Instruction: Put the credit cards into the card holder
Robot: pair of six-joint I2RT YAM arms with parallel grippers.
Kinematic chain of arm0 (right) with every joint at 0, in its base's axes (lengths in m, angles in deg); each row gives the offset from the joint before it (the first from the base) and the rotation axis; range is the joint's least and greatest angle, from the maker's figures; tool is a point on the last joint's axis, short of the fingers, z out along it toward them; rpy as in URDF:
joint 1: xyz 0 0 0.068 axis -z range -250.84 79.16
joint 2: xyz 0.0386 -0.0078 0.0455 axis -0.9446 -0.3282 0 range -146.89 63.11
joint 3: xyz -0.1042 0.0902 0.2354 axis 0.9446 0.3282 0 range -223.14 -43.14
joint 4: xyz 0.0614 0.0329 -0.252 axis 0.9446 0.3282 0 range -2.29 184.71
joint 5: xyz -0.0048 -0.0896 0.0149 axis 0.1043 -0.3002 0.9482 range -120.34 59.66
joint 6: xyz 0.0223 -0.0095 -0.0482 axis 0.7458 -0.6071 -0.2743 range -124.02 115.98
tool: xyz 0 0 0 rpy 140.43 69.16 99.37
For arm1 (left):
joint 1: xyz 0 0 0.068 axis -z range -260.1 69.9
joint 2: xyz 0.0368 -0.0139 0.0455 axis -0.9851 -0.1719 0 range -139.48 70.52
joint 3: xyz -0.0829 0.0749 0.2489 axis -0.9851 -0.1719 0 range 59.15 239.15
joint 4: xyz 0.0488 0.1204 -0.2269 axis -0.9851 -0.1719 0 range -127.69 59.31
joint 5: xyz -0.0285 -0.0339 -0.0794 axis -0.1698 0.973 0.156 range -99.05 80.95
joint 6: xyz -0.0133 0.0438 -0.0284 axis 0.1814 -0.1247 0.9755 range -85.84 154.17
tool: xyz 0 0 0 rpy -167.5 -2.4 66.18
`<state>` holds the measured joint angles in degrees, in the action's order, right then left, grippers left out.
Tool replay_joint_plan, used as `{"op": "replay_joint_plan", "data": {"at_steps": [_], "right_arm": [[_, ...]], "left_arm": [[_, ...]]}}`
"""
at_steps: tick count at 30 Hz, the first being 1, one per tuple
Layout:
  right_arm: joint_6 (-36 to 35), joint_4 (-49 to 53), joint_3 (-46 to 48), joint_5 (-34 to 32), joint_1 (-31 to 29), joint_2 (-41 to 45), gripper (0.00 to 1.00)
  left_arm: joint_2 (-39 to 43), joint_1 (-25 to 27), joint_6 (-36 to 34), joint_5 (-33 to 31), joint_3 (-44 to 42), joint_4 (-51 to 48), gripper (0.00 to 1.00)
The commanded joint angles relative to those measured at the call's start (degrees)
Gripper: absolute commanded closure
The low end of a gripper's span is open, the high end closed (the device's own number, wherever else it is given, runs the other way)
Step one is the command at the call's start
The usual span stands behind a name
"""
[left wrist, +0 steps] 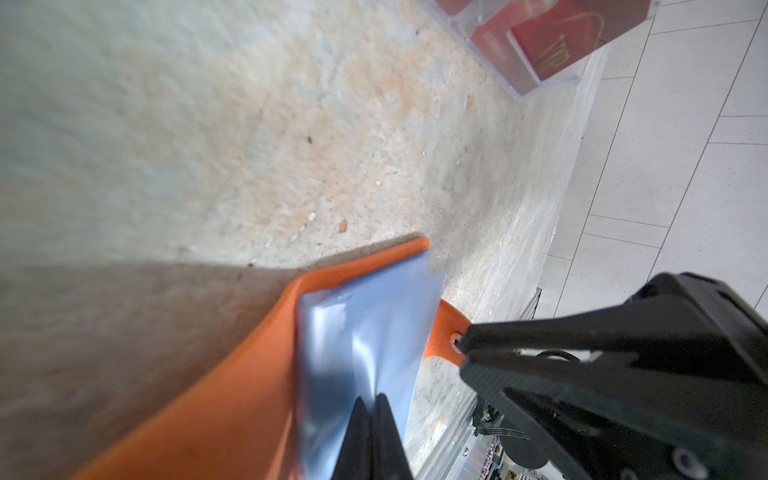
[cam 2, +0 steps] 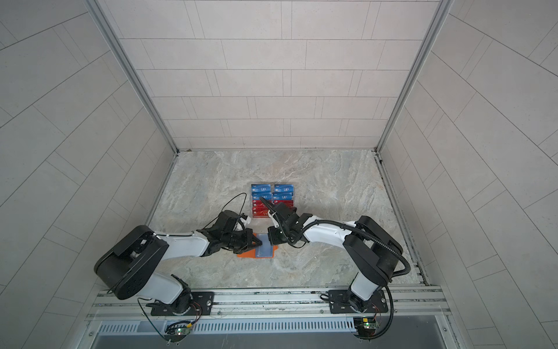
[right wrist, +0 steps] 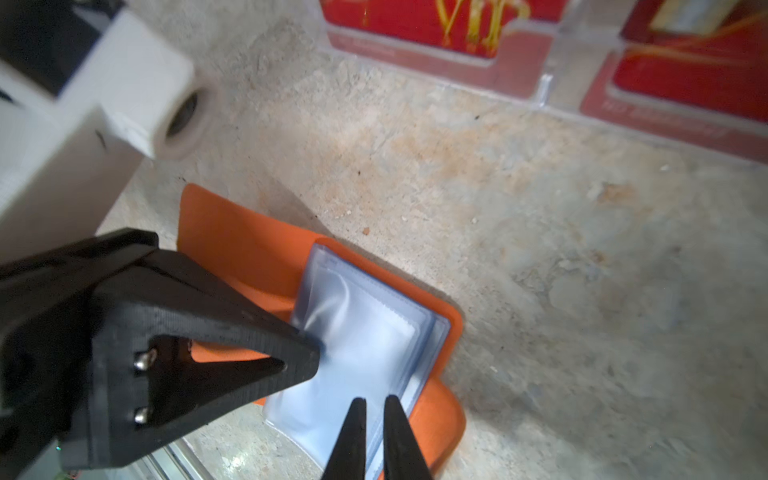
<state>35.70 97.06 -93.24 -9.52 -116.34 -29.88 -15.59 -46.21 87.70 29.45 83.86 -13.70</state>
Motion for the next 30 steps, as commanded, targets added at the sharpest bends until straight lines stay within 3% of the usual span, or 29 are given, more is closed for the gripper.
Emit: {"op": "replay_joint_plan", "data": {"at_steps": [1, 14, 30], "right_arm": [[2.5, -1.6, 0.9, 1.9, 1.3, 2.7, 0.86], [3.0, -2.9, 3.3, 3.8, 3.0, 2.3, 0.86], [2.9, -6.5, 5.3, 6.2, 2.9, 0.5, 0.86]], "left_arm": [[1.6, 0.0, -2.8, 0.9, -0.5, -1.6, 1.00], [1.1, -1.7, -4.0, 5.0, -1.5, 2.1, 1.00], [2.0, -1.7, -3.2, 5.6, -3.1, 4.8, 1.00]]}}
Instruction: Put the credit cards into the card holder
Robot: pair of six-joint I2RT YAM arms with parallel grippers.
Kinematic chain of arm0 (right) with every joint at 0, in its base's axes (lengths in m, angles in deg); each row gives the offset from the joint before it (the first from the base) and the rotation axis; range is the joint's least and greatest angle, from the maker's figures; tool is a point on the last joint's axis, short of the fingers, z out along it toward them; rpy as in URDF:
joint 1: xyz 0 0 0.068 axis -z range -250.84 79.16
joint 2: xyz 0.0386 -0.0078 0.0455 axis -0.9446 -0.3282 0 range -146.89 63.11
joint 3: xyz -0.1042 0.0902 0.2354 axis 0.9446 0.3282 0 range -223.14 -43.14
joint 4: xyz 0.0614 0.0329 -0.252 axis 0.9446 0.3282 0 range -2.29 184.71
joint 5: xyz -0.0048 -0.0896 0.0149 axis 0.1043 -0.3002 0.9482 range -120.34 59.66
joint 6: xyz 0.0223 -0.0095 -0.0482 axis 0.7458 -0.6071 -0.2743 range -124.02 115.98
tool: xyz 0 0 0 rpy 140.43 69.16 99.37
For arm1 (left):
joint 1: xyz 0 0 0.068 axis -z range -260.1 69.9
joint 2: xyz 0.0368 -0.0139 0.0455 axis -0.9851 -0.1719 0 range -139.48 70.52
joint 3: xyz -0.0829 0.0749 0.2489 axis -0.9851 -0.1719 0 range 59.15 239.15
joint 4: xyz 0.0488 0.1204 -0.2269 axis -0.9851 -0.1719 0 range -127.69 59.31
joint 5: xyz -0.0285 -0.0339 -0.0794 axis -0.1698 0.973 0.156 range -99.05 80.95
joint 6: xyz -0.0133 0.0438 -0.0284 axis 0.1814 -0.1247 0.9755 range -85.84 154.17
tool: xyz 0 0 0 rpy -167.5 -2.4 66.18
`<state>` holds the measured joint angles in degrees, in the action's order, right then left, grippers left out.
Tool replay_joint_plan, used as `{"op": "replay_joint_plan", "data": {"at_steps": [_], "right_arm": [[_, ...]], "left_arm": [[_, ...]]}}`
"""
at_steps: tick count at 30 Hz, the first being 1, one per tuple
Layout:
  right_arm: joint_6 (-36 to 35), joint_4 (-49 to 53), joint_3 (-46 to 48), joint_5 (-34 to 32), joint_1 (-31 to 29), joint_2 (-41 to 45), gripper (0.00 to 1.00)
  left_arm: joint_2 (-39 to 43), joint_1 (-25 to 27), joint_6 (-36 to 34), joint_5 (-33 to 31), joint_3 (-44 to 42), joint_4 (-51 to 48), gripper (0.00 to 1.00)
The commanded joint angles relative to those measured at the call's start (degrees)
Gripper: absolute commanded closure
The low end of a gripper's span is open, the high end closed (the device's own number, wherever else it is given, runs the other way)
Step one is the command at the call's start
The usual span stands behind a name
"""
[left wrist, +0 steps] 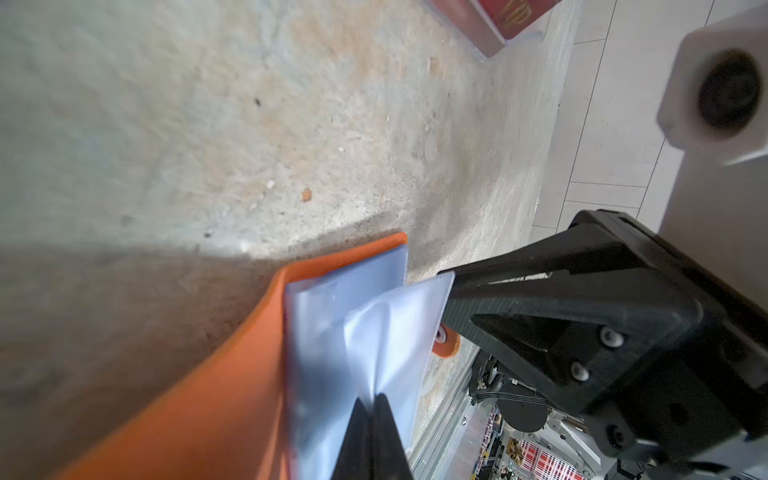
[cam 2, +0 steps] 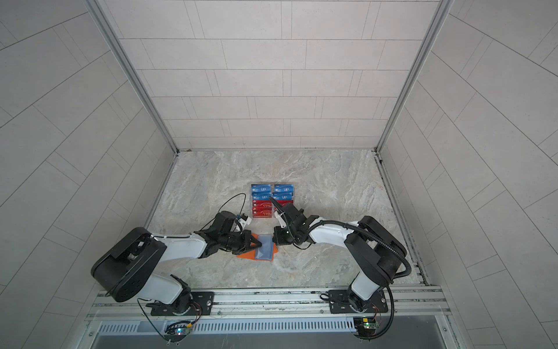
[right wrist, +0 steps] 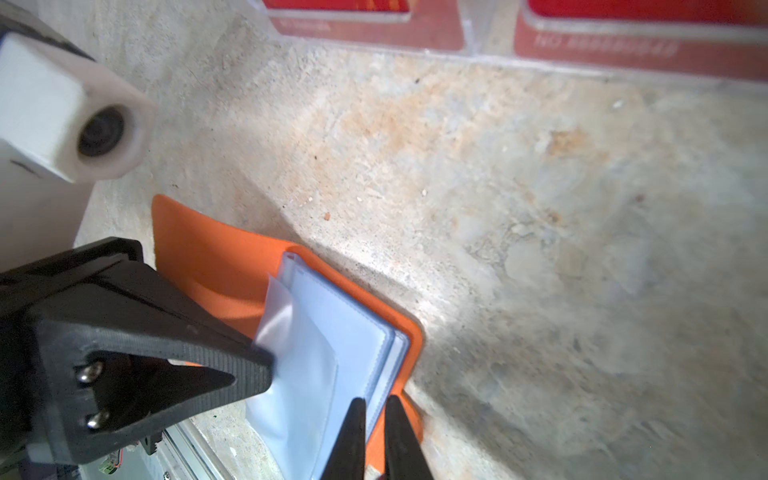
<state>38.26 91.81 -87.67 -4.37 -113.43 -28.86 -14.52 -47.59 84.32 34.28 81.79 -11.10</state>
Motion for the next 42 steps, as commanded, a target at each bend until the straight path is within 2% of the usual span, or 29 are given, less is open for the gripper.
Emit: {"op": "replay_joint_plan", "data": {"at_steps": [1, 19, 35, 42], "right_arm": [[0.2, -1.2, -0.4, 1.3, 0.0, -0.7, 0.86], [-0.7, -2.4, -2.9, 6.3, -1.2, -3.7, 0.85], [-2.5, -0.6, -4.5, 10.3, -1.9, -4.4, 0.85], [-2.5, -1.5, -4.4, 11.0, -2.1, -5.3, 0.85]], "left_arm": [[0.8, -0.3, 0.3, 0.9, -1.1, 2.4, 1.00], [1.1, -0.2, 2.6, 1.2, -1.6, 4.7, 1.00], [-1.6, 1.7, 8.7, 0.2, -1.6, 12.0, 1.00], [-2.3, 2.9, 8.8, 0.1, -0.9, 11.2, 0.95]]}}
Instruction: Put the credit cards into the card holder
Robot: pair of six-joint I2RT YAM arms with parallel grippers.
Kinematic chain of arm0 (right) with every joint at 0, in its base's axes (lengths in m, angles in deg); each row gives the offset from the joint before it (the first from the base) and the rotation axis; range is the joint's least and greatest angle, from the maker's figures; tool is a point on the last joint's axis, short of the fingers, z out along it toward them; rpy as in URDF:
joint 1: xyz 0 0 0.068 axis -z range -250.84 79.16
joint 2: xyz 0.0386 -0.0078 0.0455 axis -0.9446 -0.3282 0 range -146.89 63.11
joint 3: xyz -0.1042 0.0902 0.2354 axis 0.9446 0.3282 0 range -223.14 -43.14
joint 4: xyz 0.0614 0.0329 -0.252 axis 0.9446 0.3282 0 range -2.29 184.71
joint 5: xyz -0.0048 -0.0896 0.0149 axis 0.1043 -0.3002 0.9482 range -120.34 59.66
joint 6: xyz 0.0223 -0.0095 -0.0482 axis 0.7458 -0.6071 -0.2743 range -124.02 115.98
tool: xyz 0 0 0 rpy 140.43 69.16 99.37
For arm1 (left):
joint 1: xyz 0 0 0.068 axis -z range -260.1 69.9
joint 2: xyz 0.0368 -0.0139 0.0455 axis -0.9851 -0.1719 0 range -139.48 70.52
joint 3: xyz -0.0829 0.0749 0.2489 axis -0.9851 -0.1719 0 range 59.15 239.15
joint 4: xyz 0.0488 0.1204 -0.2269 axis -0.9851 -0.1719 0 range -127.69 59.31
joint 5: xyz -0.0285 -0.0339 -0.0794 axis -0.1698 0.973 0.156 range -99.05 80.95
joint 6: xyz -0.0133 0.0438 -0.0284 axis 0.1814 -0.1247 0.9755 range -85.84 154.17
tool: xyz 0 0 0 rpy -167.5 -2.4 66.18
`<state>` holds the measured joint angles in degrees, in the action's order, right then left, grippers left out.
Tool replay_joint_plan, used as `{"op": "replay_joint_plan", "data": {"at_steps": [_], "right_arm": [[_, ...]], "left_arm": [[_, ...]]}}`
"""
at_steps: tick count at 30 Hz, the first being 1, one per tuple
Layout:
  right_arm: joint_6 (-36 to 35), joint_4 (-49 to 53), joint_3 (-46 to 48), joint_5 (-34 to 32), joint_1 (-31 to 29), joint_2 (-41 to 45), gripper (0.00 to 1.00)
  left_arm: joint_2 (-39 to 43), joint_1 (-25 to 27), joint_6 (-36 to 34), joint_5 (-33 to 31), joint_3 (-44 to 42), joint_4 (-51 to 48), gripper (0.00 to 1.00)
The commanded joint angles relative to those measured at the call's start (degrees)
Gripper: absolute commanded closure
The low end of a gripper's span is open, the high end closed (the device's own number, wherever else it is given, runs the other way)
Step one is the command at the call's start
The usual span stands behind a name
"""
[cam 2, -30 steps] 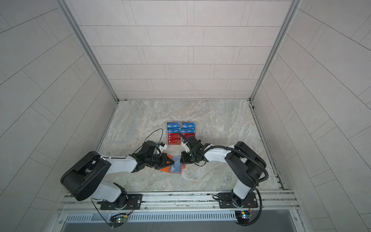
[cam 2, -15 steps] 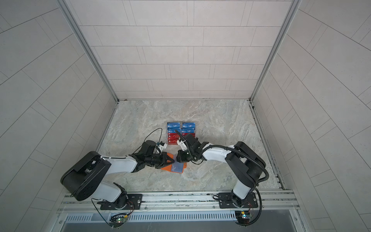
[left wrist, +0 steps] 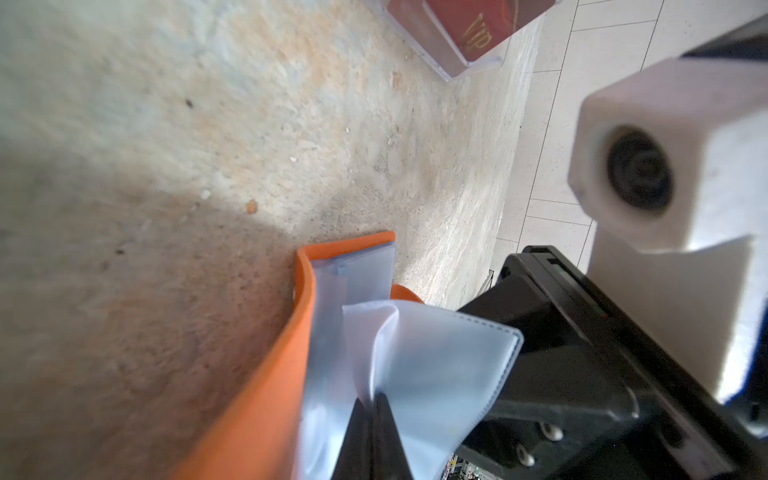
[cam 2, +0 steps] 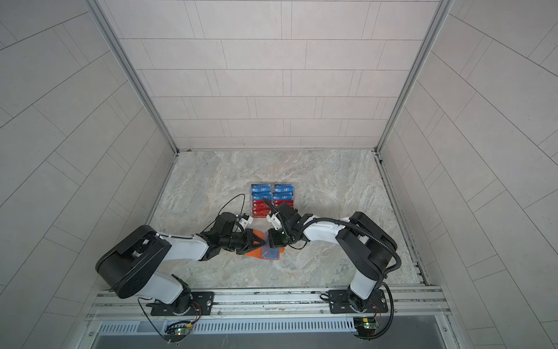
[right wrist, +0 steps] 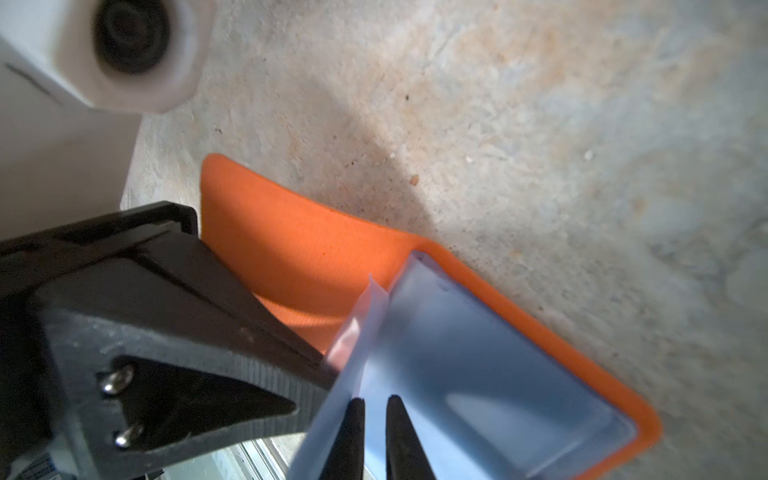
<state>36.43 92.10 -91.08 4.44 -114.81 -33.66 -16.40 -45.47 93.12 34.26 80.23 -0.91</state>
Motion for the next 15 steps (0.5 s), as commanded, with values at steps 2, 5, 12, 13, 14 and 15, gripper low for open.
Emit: {"op": "replay_joint_plan", "data": {"at_steps": [2, 5, 12, 13, 14, 15], "right_arm": [[-0.6, -2.1, -0.7, 2.2, -0.6, -0.6, 0.85], [-0.5, -2.5, -0.4, 2.3, -0.6, -0.6, 0.85], [-0.5, -2.8, -0.3, 2.7, -0.6, -0.8, 0.85], [-0.4, -2.8, -0.4, 2.7, -0.6, -0.9, 0.85], [-0.4, -2.8, -0.3, 2.7, -0.6, -0.8, 0.85], [-0.3, -3.0, -0.4, 2.8, -0.6, -0.9, 0.85]], "left_arm": [[0.1, 0.7, -0.7, -0.1, 0.9, -0.5, 0.91], [0.7, 0.7, -1.6, -0.5, 1.4, -2.5, 0.79], [2.1, 0.7, -3.3, -0.8, 2.3, -6.9, 0.55], [2.6, 0.7, -3.7, -0.8, 2.5, -7.8, 0.52], [2.9, 0.7, -4.0, -0.9, 2.8, -8.8, 0.49], [3.4, 0.7, -4.3, -0.8, 3.1, -10.2, 0.46]]}}
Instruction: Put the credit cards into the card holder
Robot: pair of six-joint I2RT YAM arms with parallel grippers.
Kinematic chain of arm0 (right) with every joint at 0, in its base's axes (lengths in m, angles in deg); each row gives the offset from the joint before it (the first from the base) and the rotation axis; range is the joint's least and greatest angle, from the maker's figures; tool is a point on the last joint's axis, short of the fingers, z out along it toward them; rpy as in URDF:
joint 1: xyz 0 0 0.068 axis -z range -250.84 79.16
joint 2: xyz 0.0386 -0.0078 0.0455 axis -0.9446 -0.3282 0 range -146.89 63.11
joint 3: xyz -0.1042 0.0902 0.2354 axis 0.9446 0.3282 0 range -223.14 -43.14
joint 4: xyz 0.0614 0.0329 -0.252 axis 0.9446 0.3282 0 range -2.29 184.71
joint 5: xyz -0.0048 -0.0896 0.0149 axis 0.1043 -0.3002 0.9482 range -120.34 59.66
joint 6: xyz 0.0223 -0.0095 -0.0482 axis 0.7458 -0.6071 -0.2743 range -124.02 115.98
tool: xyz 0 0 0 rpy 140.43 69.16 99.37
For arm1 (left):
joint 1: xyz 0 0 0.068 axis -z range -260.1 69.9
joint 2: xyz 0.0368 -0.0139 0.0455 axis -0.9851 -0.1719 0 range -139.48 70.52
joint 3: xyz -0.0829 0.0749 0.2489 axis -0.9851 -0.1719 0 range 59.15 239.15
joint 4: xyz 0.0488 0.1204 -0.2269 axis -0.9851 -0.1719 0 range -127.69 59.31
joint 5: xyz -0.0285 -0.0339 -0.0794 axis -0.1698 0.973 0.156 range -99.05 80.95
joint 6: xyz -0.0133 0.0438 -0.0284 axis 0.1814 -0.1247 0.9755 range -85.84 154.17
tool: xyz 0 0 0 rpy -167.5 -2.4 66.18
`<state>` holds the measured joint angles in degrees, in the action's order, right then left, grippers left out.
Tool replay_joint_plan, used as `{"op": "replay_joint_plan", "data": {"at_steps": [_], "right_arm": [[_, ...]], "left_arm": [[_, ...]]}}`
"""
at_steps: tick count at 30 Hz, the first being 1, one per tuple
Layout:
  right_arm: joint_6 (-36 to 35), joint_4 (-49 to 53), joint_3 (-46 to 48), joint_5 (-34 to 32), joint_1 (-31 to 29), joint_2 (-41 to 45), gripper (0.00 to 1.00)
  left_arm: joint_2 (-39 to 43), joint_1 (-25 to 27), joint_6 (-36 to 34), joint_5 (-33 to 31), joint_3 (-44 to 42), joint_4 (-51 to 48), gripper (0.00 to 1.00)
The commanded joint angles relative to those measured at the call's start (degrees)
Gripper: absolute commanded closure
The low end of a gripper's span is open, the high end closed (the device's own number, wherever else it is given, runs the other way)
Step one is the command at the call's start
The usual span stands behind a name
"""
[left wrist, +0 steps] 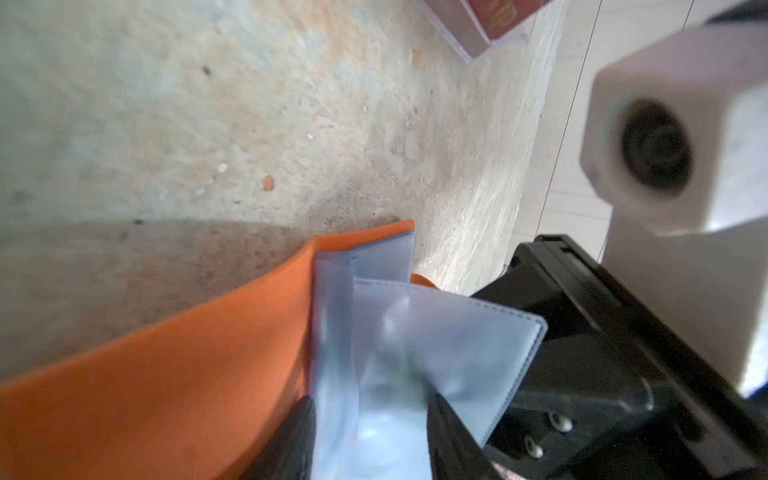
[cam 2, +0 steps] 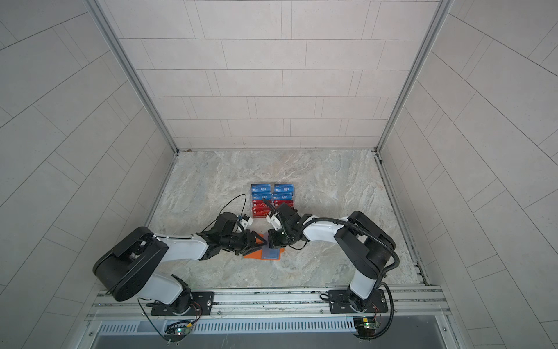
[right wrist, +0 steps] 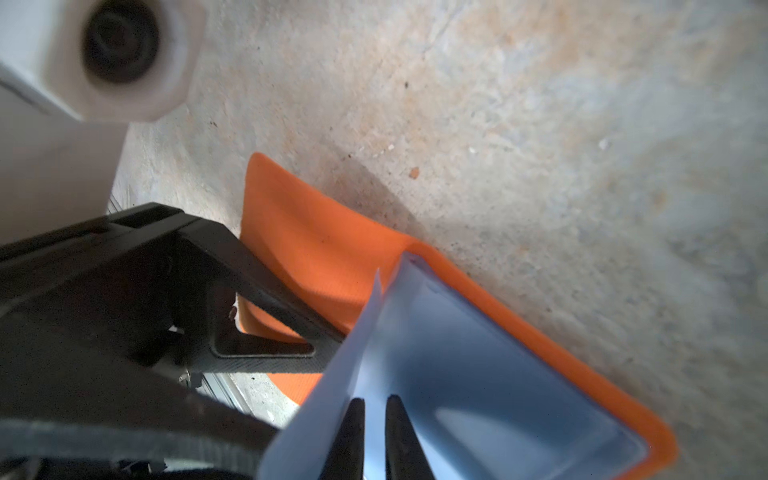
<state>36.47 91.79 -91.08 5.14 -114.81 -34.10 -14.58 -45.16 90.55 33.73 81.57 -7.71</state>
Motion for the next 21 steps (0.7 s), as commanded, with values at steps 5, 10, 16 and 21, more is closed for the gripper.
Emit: {"op": "replay_joint_plan", "data": {"at_steps": [5, 10, 16, 21], "right_arm": [[0.7, -3.9, -0.4, 3.0, -0.6, -0.6, 0.85], [0.6, -3.8, -0.6, 3.3, -0.6, -0.8, 0.85], [0.7, -3.9, -0.9, 3.4, -0.9, -1.2, 0.85], [0.6, -3.8, -1.2, 3.5, -1.0, -1.5, 0.85]], "left_arm": [[4.1, 0.4, -5.9, -2.1, 4.3, -13.5, 0.35], [7.1, 0.4, -10.2, -4.1, 5.5, -21.8, 0.24], [9.7, 0.4, -16.8, -7.3, 9.4, -34.0, 0.20], [12.5, 0.4, -20.8, -13.1, 12.7, -44.6, 0.20]]}}
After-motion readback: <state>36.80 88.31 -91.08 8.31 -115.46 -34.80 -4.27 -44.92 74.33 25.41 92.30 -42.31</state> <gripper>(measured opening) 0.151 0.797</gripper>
